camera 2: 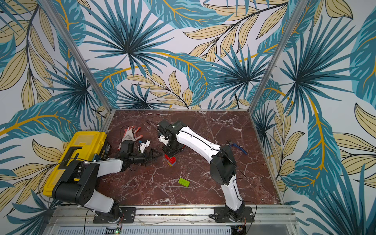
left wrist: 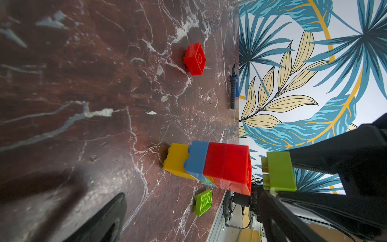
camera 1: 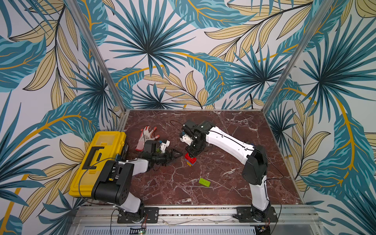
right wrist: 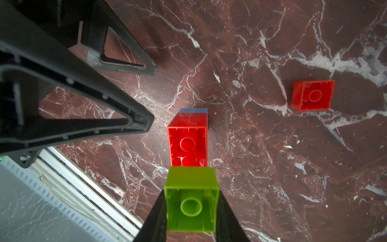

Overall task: Assemble a carrot with lego
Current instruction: Assemble the lego brick with the lego brick.

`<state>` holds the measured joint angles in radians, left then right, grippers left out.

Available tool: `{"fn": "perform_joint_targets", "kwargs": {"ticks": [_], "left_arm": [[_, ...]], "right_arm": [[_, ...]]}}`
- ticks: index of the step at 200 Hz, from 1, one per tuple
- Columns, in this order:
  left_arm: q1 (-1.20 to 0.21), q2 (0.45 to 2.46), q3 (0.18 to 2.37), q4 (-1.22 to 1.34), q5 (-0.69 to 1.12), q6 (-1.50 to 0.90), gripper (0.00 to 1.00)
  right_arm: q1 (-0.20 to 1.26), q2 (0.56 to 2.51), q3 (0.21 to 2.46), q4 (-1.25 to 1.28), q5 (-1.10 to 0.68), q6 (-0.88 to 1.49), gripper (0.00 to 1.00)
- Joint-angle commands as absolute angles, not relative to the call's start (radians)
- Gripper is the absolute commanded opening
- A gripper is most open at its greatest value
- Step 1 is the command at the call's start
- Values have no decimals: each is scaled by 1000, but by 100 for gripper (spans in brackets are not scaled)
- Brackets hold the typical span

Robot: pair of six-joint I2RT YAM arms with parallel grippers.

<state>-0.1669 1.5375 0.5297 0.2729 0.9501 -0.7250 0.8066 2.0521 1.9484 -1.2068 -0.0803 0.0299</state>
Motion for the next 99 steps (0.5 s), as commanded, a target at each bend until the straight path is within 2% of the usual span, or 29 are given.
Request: {"fn": "perform_joint_targets", "kwargs": {"ticks": [1, 99], "left_arm": [[-173, 1551, 560, 291, 949, -708, 99], [-184, 1581, 576, 291, 961, -709, 99]], "right_arm": [[811, 2085, 1936, -1201, -91, 41, 26], [811, 2109, 1929, -1186, -103, 57, 26]]}}
